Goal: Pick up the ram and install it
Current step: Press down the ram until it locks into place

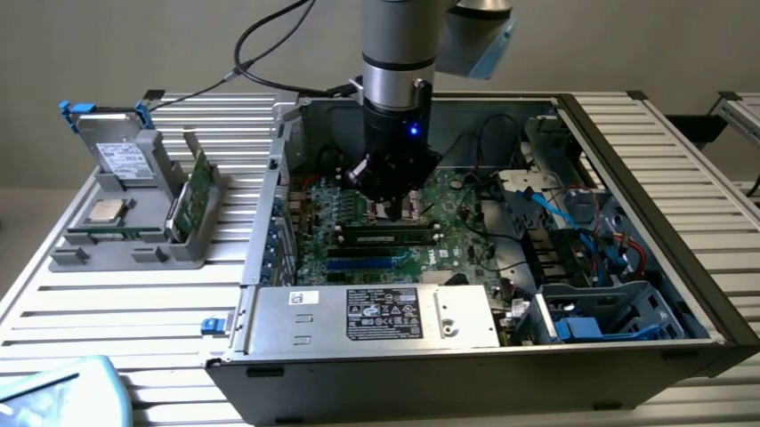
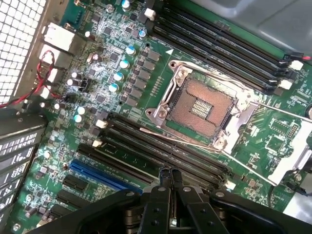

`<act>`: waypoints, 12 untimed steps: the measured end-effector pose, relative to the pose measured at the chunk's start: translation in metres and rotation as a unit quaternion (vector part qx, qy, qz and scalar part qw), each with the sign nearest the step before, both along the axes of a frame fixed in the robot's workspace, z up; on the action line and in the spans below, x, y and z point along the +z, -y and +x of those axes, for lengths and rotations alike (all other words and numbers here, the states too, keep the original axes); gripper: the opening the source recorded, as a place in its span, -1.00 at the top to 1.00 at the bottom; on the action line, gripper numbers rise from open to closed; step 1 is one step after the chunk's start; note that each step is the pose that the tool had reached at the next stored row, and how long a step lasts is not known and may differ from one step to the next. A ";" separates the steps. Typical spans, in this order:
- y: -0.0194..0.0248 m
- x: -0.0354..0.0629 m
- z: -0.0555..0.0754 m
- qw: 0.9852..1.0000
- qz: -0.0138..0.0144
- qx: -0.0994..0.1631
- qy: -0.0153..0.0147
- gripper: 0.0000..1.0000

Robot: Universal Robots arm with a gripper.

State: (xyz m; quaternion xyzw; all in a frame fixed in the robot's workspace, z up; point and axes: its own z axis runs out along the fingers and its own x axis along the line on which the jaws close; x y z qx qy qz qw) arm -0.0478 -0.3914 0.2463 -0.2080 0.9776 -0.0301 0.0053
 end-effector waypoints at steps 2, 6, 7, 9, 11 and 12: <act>0.0000 0.0001 0.000 1.000 0.001 -0.010 0.002 0.79; 0.0000 0.0002 0.000 1.000 0.013 -0.023 0.008 0.79; 0.0000 0.0002 0.000 0.999 0.019 -0.026 0.009 0.79; 0.0000 0.0002 0.000 0.999 0.032 -0.031 0.012 0.79; 0.0000 0.0002 0.000 0.998 0.044 -0.037 0.013 0.79; 0.0001 0.0002 0.000 0.998 0.048 -0.040 0.013 0.79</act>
